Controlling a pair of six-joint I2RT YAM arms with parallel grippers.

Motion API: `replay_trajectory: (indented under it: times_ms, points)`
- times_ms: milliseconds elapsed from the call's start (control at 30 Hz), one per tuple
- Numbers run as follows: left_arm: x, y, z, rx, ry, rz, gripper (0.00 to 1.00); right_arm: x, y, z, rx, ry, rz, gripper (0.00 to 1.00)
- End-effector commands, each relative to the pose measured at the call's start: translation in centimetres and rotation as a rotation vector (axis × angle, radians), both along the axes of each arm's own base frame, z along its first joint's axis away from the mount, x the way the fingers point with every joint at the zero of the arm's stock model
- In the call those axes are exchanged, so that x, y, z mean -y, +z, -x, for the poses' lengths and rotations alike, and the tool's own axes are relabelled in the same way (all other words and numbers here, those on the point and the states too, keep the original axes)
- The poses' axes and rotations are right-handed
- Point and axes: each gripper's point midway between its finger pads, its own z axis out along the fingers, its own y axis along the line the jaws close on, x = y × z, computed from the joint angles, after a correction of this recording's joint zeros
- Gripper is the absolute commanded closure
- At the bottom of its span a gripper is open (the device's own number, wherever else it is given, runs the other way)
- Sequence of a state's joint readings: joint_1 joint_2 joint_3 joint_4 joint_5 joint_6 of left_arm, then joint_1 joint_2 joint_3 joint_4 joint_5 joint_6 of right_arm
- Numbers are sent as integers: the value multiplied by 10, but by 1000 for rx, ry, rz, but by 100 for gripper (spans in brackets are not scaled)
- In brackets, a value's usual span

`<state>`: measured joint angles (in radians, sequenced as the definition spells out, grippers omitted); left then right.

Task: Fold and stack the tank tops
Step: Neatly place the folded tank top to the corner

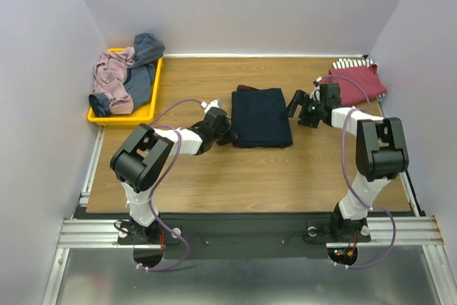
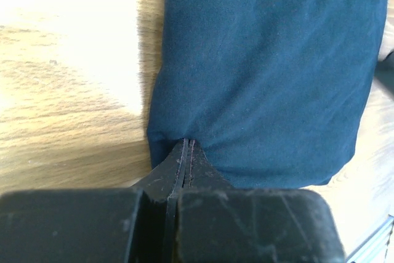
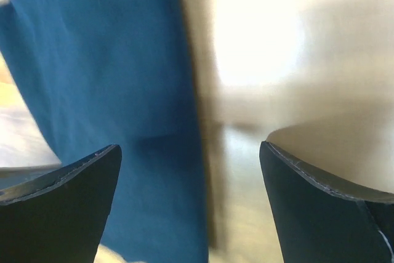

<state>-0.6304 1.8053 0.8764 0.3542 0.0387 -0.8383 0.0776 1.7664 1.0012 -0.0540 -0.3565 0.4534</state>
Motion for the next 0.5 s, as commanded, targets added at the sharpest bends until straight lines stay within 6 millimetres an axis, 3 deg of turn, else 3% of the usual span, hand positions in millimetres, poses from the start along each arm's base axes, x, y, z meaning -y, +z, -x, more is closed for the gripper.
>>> replay_trajectory:
  times_ms: [0, 167, 400, 467]
  points:
    - [-17, -41, 22, -119, -43, -89, 100, -27, 6, -29, 81, 184, -128, 0]
    - [-19, -42, 24, -125, -58, -76, 100, -38, -22, -34, 24, 224, -203, 0]
    - [-12, -39, 26, -129, -98, -40, 100, -39, -51, -8, -34, 226, -222, 5]
    - [-11, -37, 25, -127, -106, -32, 100, -38, -50, -6, -31, 223, -211, 9]
